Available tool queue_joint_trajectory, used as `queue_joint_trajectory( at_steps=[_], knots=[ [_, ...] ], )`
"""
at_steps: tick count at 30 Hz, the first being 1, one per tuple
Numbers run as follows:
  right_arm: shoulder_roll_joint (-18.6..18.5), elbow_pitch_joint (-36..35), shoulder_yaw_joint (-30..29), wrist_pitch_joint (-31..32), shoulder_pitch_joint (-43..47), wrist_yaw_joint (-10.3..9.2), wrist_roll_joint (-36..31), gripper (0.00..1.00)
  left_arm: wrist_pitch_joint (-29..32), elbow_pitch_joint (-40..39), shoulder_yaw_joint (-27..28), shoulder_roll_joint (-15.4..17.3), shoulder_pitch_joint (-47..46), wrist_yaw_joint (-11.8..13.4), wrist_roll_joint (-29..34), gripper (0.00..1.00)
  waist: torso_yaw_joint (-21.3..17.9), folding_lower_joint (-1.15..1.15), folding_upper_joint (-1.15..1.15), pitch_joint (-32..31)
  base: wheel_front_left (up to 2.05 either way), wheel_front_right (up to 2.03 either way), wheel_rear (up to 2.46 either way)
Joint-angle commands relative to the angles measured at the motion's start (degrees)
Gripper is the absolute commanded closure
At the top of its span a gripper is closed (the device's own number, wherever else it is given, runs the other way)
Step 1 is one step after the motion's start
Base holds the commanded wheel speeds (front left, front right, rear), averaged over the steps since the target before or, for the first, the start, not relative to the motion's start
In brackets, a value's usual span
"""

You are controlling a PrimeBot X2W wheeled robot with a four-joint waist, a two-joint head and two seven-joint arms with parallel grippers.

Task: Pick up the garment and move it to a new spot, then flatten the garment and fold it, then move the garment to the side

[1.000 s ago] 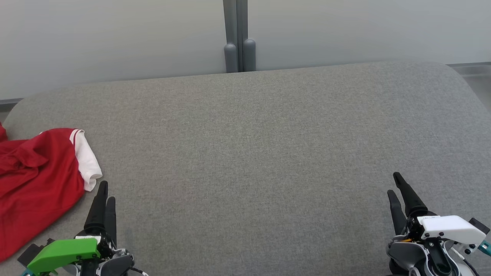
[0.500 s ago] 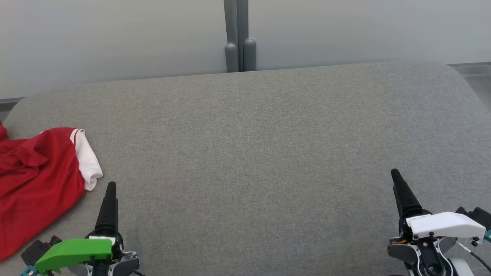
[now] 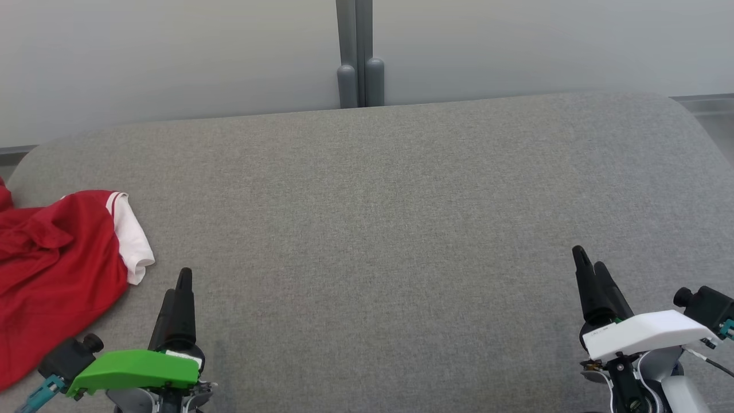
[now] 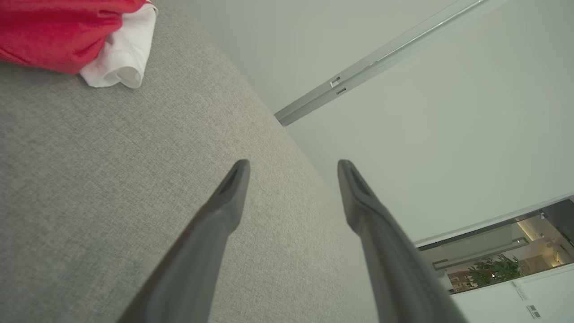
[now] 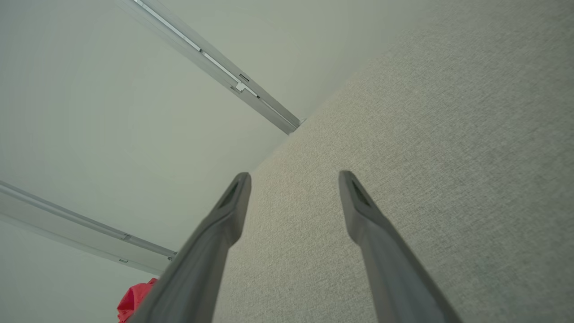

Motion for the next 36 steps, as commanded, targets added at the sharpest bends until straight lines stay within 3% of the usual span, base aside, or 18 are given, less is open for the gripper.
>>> queue_joint_trajectory(
  at_steps=[1, 13, 36],
  knots=[
    [-0.59, -1.14, 0.40, -0.71, -0.24, 0.02, -2.71, 0.00, -0.60, -0.77, -0.36, 0.55, -0.54, -0.07, 2.58, 0.00, -0.01, 0.00, 0.00, 0.00, 0.00, 0.00, 0.00],
    [-1.59, 1.23, 2.84, -3.05, -0.24, 0.02, -14.14, 0.00, -2.93, 0.02, -1.45, 1.22, 0.70, -0.23, 16.15, 0.00, -0.07, 0.00, 0.00, 0.05, 0.00, 0.00, 0.00],
    [-2.52, 2.70, 3.32, -6.71, 0.55, 0.02, -29.70, 0.00, -6.55, 0.27, -3.03, 3.43, 2.34, -0.29, 34.72, 0.00, -0.04, 0.00, 0.00, 0.15, 0.00, 0.00, 0.00]
  ],
)
